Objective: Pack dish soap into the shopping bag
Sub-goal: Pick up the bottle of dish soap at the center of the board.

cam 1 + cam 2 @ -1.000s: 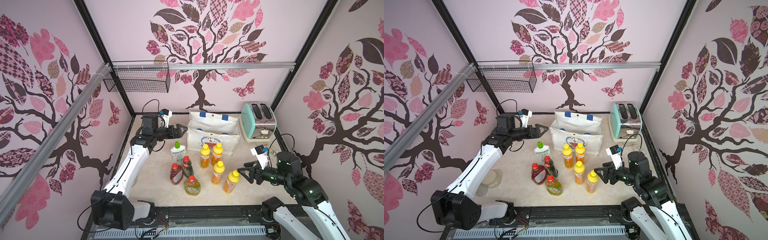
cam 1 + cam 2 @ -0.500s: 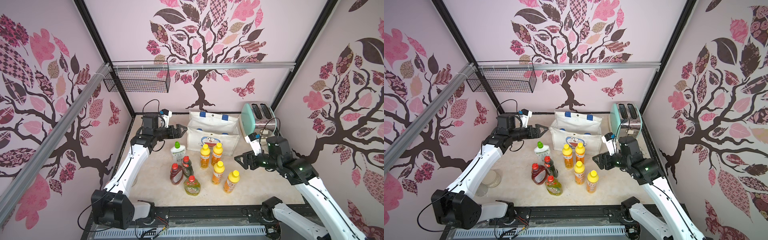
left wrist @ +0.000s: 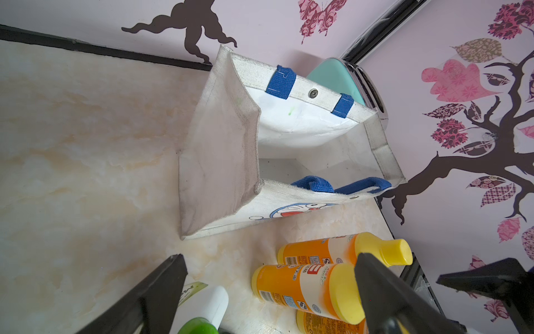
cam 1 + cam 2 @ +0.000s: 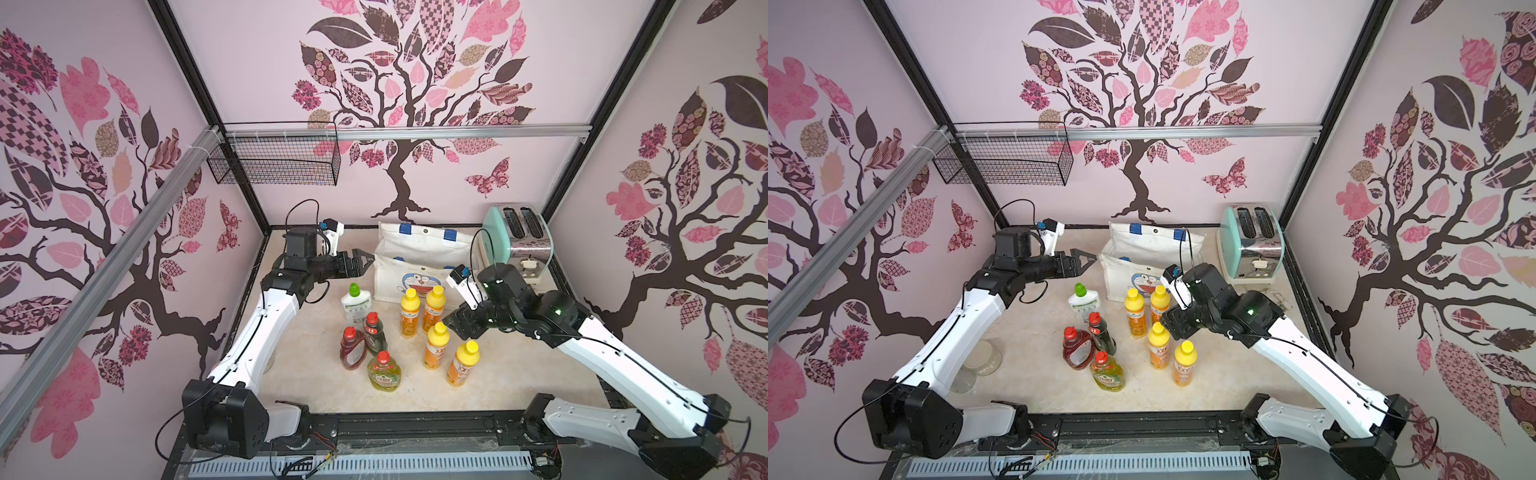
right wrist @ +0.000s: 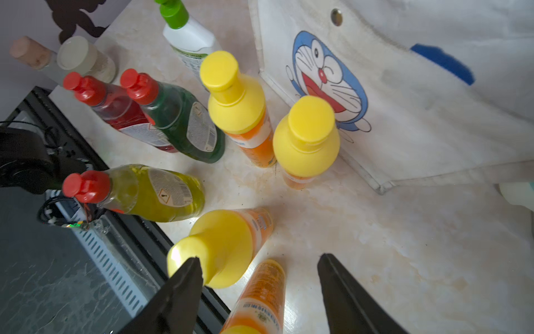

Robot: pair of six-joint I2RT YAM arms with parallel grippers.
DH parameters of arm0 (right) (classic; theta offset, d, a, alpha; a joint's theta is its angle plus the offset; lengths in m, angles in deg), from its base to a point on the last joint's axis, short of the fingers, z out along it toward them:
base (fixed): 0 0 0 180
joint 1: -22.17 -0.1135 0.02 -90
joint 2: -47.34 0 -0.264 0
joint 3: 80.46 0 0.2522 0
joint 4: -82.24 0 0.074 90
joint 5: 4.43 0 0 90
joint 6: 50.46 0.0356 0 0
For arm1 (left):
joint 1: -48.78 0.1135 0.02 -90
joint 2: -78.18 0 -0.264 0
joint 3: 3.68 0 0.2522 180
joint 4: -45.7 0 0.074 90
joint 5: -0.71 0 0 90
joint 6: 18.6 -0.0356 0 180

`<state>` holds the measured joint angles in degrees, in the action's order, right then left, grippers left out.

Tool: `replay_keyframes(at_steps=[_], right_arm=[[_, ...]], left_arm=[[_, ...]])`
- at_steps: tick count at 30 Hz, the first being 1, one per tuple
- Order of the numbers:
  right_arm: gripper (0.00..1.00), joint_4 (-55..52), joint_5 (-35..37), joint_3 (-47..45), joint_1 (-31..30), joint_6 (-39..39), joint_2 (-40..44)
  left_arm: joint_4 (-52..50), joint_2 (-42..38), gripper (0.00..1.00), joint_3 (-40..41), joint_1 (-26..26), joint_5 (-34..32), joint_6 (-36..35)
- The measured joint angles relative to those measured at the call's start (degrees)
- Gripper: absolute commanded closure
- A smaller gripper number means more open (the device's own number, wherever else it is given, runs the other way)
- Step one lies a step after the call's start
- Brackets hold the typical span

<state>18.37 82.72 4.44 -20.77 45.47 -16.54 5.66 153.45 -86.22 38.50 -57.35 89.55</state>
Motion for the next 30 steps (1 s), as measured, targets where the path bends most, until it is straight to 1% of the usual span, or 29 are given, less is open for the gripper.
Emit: replay_keyframes(at_steps=[5, 12, 17, 27, 30], right_arm=[[0.32, 3.41, 3.32, 0.81, 0.0, 0.74, -1.73], [0.32, 8.87, 3.17, 0.83, 0.0, 0.79, -6.56], [0.34, 11.87, 3.34, 0.85, 0.39, 0.81, -9.53], [0.35, 16.44, 3.69, 0.83, 2.91, 1.84, -11.08], [0.38, 17.73, 3.48, 0.81, 3.02, 1.84, -11.43]], left_arm=[[0.02, -0.02, 0.03, 0.0, 0.0, -0.2, 0.0], [0.02, -0.22, 0.03, 0.0, 0.0, -0.2, -0.02], [0.02, -0.24, 0.03, 0.0, 0.0, -0.2, -0.02], [0.0, -0.24, 0.03, 0.0, 0.0, -0.2, -0.02], [0.02, -0.24, 0.03, 0.0, 0.0, -0.17, -0.02]])
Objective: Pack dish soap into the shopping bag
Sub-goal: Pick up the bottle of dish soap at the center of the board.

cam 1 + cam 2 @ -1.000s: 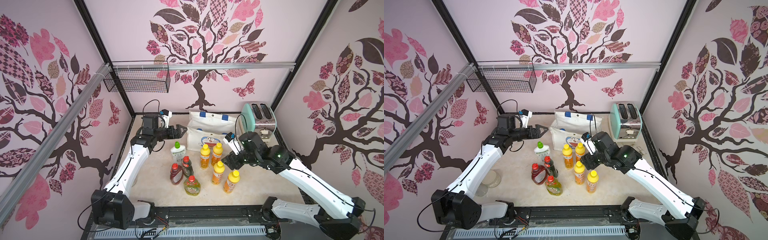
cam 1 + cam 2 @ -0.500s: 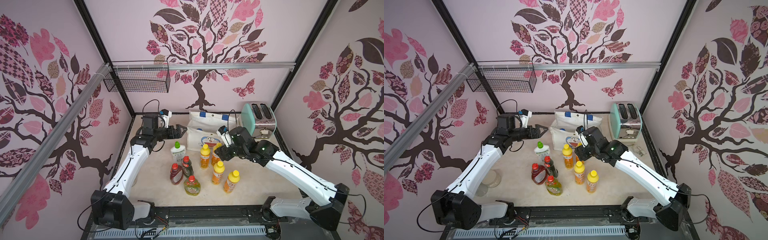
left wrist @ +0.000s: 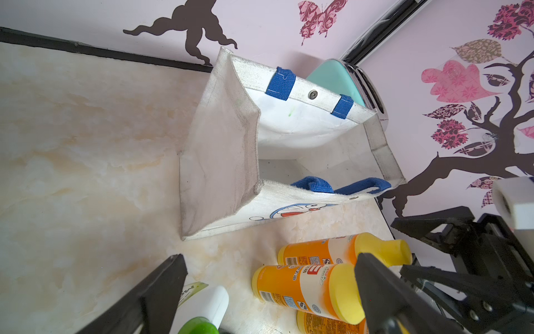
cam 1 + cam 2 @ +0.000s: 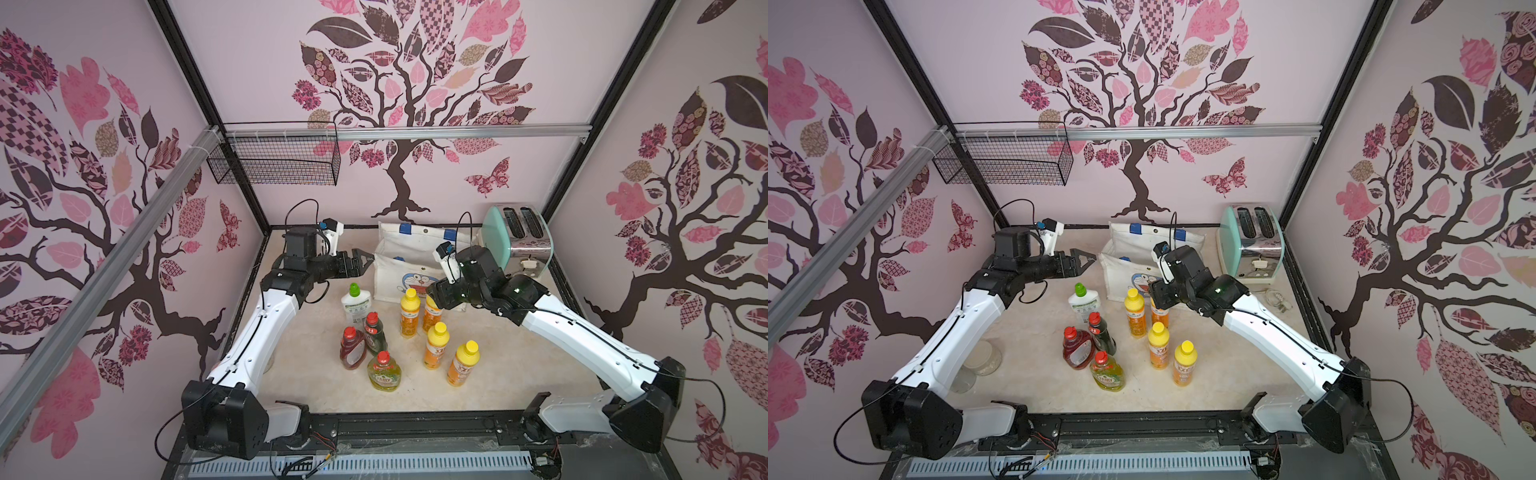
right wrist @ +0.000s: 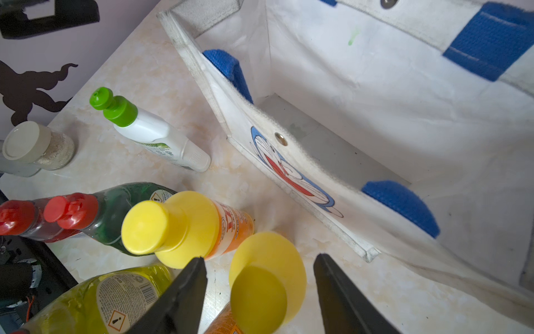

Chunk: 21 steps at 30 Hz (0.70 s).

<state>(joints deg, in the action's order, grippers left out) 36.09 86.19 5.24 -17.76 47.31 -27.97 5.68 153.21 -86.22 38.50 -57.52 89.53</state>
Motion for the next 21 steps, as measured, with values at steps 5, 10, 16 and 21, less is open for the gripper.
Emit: replay_keyframes(at_steps=[5, 10, 16, 21], right_arm=[[0.39, 2.23, -0.72, -1.57, 0.0, 0.17, -0.37], [0.4, 4.17, -1.11, -4.37, 0.0, 0.42, -0.33], [0.47, 6.32, -0.81, -6.4, 0.0, 1.09, -0.09], [0.52, 8.2, -0.79, -7.06, 0.0, 1.4, 0.17]], left_arm=[[0.0, 0.0, 0.03, 0.0, 0.0, 0.09, 0.0], [0.02, 0.0, 0.03, 0.0, 0.0, 0.57, 0.0], [0.02, 0.0, 0.03, 0.0, 0.0, 0.76, 0.02], [0.04, 0.0, 0.03, 0.0, 0.0, 0.85, 0.02]])
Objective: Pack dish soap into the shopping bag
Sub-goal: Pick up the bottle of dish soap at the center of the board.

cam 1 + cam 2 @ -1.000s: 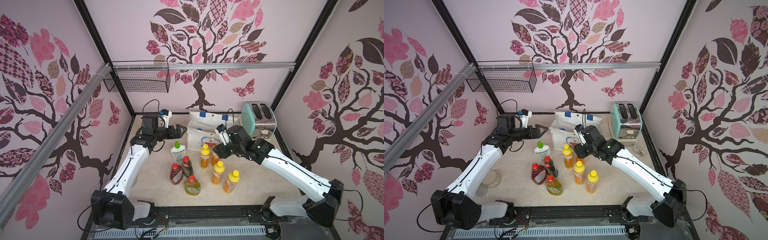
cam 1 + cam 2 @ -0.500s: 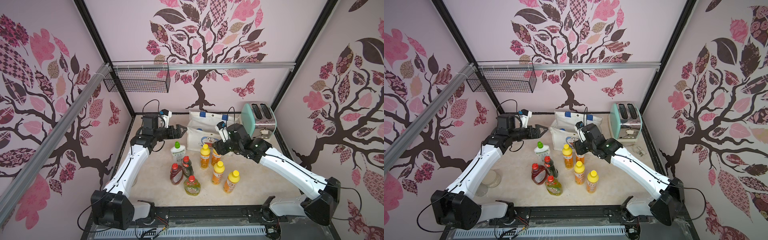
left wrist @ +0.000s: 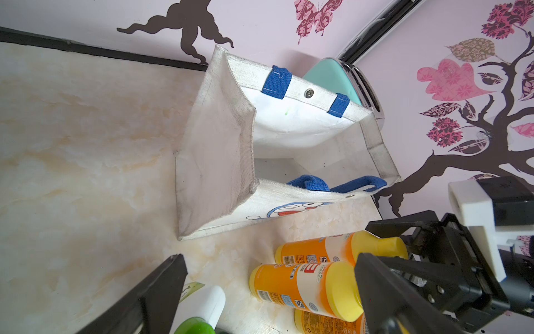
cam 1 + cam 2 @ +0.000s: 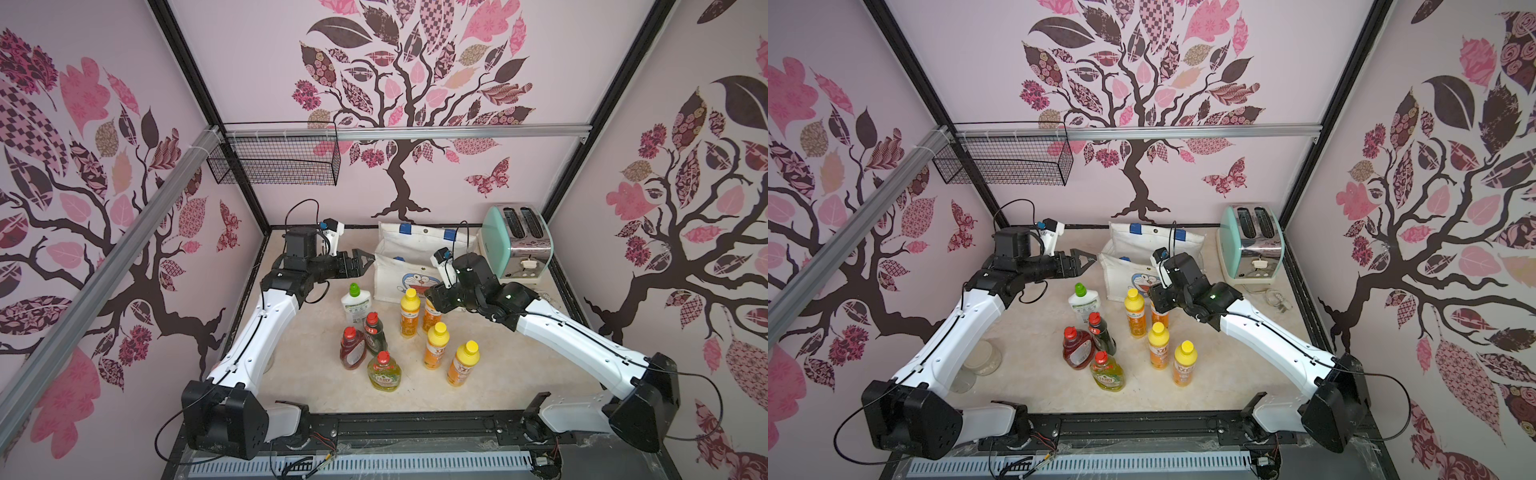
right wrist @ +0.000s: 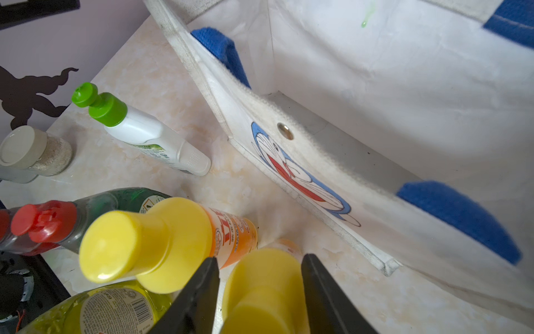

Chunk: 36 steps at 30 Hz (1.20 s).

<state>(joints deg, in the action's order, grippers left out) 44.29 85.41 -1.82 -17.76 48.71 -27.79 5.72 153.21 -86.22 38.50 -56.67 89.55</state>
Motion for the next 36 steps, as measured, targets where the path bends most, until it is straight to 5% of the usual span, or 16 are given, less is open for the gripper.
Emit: replay_keyframes(at_steps=[12, 27, 36], right_arm=[[0.66, 2.62, 1.64, -1.42, 0.26, -0.15, 0.31], [1.0, 1.68, 4.48, -1.29, 0.31, -0.55, 0.31], [1.0, -4.31, 5.57, 2.89, 0.31, -1.9, -1.66]], left_arm=[[0.04, 0.0, 0.03, 0.0, 0.0, 0.07, 0.02], [0.46, 0.0, 0.03, 0.0, 0.0, 1.09, 0.07], [0.46, 0.0, 0.03, 0.0, 0.0, 1.14, 0.07]])
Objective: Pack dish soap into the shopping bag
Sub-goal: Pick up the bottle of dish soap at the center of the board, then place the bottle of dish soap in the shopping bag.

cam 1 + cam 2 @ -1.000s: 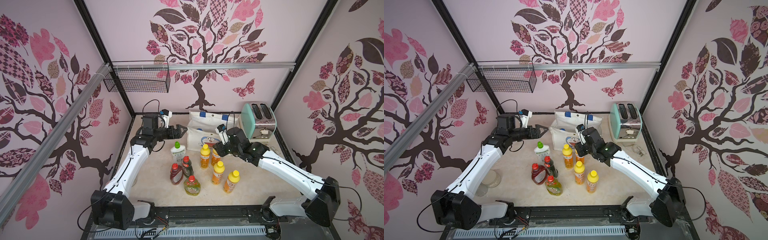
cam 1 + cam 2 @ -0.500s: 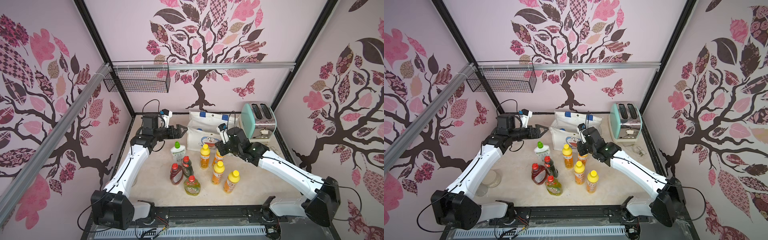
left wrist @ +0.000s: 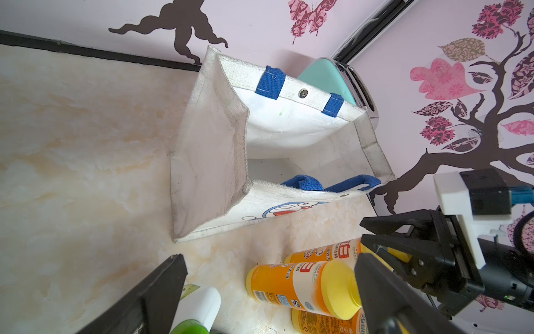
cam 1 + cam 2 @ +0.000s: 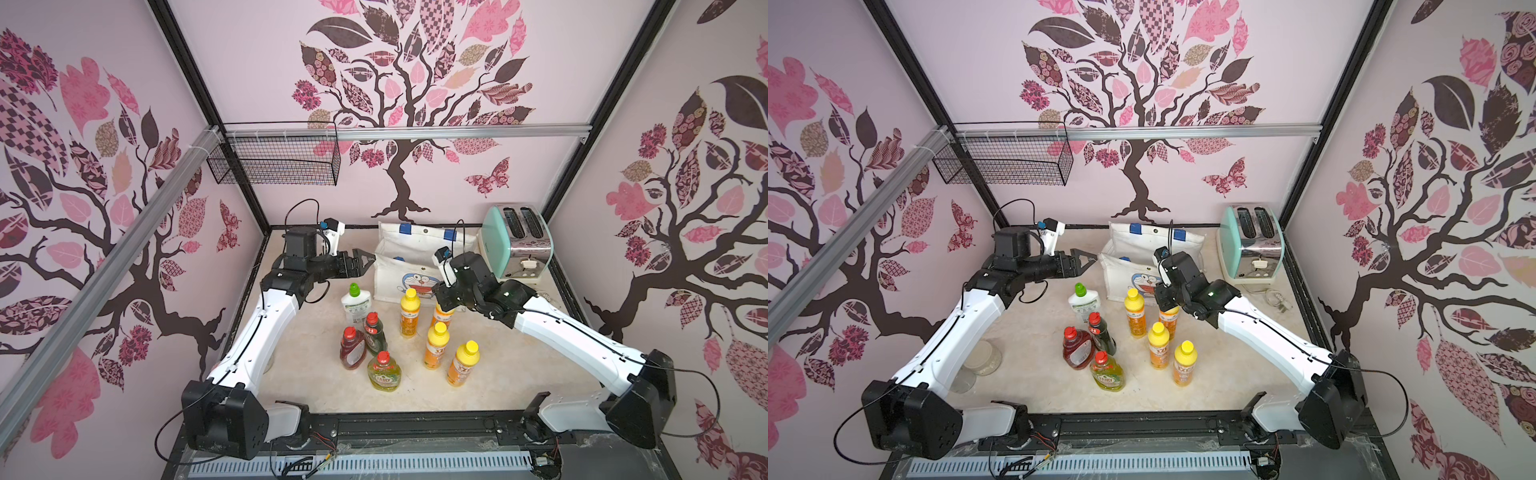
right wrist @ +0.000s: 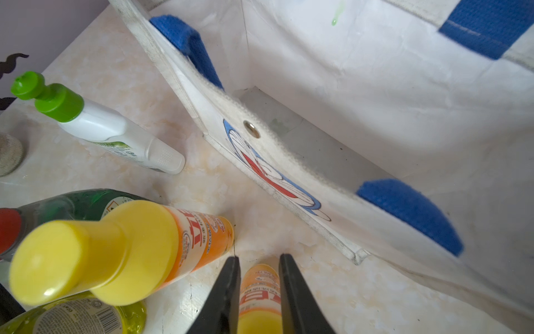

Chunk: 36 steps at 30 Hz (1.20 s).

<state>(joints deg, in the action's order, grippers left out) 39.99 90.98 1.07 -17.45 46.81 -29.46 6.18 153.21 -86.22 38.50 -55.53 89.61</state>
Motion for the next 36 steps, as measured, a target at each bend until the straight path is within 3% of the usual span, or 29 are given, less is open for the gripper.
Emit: replay_keyframes(at_steps=[10, 36], right_arm=[[1.0, -6.1, 1.49, 9.07, 0.0, -1.36, -0.76], [1.0, -26.97, 5.73, 49.92, 0.0, -5.2, -16.98]], left_arm=[[0.0, -0.13, 0.03, 0.0, -0.2, 0.24, 0.0], [0.0, -0.31, 0.03, 0.0, -0.9, 0.61, -0.13]])
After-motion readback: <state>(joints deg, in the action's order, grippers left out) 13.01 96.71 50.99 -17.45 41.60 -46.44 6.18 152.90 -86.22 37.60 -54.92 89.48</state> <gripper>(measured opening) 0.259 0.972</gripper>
